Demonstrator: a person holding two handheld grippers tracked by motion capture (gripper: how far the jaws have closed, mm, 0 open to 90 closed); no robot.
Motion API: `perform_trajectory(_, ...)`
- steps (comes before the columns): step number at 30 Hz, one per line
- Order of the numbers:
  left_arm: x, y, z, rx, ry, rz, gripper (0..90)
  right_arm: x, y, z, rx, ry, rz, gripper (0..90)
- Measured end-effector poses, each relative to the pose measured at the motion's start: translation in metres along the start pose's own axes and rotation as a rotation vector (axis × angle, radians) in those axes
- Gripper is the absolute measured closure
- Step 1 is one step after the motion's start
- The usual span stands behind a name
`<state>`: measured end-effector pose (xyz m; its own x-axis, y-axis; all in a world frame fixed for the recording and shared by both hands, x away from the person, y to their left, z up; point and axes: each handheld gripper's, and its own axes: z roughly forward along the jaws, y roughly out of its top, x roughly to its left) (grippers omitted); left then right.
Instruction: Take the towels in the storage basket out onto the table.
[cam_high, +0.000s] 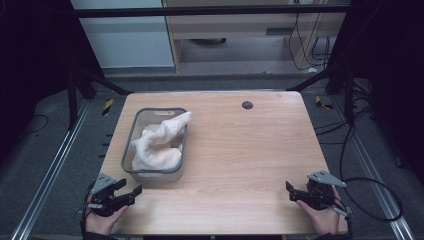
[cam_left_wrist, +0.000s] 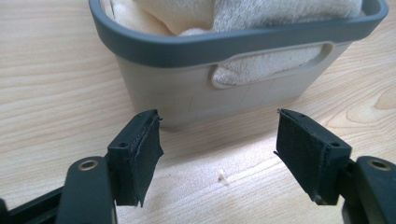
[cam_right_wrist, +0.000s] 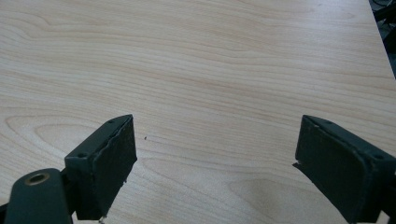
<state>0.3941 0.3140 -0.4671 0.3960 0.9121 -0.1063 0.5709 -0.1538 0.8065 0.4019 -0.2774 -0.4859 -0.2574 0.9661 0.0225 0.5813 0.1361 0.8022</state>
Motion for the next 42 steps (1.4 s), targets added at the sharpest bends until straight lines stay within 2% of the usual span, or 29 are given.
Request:
perform_trajectory(11,-0.005,0.006,-0.008,-0.041,0.004,0.019,28.4,0.000,-0.002,0.000,0.012,0.011,-0.004,12.2)
perform_trajectory(26,-0.007,0.011,-0.010,-0.052,0.004,0.031,26.7,0.001,-0.003,0.002,0.029,0.009,-0.015,10.9)
perform_trajectory(42,-0.011,0.028,-0.020,-0.095,-0.008,0.038,25.5,0.002,-0.004,0.004,0.042,0.008,-0.033,10.5)
